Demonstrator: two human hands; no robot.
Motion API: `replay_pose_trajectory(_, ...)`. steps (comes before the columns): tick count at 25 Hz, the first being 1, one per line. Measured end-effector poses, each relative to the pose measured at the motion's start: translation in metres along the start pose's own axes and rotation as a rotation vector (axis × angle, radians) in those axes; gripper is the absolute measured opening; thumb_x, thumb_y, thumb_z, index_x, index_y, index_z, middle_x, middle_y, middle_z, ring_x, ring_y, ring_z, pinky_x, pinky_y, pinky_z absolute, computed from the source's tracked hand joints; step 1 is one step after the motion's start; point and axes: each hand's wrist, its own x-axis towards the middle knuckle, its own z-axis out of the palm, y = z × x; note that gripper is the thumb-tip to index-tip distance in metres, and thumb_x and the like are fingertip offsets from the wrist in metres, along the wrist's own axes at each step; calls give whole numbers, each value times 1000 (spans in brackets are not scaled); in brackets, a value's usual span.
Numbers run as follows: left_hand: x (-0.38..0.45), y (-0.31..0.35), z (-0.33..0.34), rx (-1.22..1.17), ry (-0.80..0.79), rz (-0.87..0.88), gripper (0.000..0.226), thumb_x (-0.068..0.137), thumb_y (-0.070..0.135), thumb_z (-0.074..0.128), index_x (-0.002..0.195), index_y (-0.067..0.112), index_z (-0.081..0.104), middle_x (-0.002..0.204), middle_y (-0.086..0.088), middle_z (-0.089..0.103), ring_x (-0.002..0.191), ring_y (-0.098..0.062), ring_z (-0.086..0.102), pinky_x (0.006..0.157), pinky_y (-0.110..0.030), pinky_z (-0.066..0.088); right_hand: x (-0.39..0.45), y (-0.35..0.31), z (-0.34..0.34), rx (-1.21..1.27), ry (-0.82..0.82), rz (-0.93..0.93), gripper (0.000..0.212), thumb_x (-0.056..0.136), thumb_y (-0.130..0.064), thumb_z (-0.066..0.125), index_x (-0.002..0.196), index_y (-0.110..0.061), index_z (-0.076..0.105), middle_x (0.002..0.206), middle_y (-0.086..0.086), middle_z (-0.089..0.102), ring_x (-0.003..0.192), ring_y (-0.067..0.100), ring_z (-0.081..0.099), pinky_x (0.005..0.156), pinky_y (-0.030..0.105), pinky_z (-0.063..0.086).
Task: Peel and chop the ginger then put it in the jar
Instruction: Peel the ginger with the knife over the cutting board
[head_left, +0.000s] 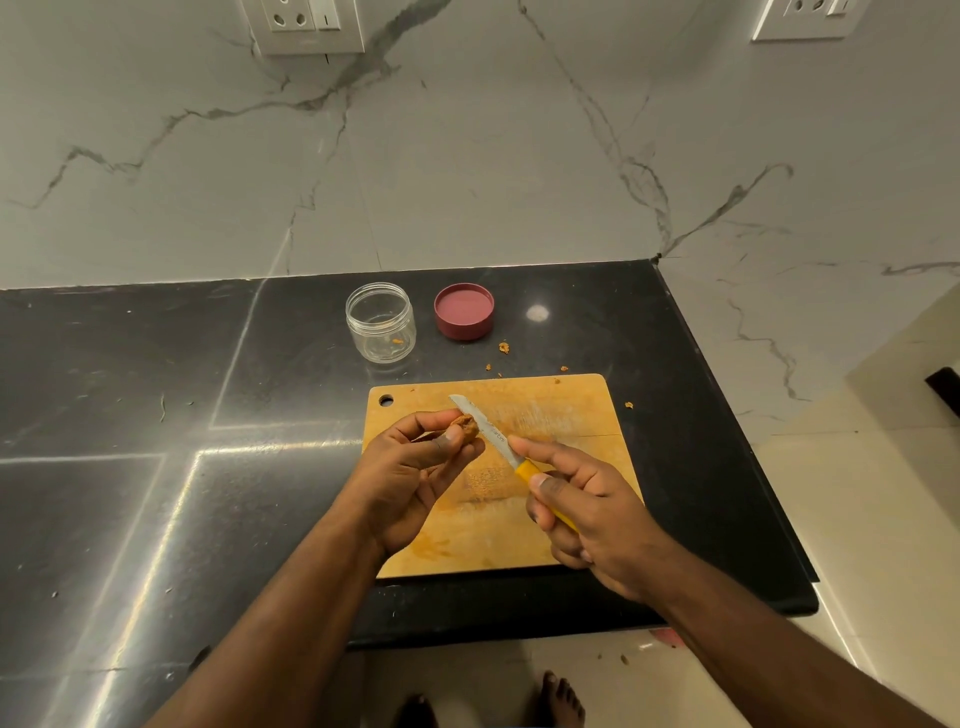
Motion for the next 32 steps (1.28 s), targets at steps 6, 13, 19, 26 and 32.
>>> replay_pose_trajectory(6,1,-8,3,-16,21,43,26,80,-3,66,106,-2,67,102,-18,73,93,-29,73,73,-27,61,-1,3,8,54,41,15,38,103,-11,46,131,-31,61,71,10,51,42,12,24,40,23,21)
replay_pose_trajectory(13,0,5,1,7,-40,-34,18,78,1,66,97,1,69,101,-17,71,91,-27,73,72,-25,61,-2,0,5,15,-10,7,38,103,-12,46,132,-31,60,71,11,51,43,13,24,41,25,20)
replay_pose_trajectory(19,4,-7,3,-59,-14,94,31,86,-5,64,117,-6,61,105,-17,73,98,-27,72,79,-28,61,1,2,12,-48,120,-53,39,103,-11,46,133,-33,58,69,8,53,44,14,27,41,24,23)
replay_pose_trajectory(26,6,-14,4,-99,32,91,26,79,-3,65,105,-1,67,105,-18,73,97,-26,73,81,-30,61,-3,9,23,6,121,-15,39,104,-12,46,133,-35,58,70,9,52,42,13,26,41,23,21)
replay_pose_trajectory(32,8,-12,3,-119,46,103,30,82,-2,65,111,-2,66,103,-16,73,95,-24,73,76,-28,61,2,6,22,-2,73,-30,39,104,-11,45,134,-34,58,69,8,52,43,14,24,41,24,21)
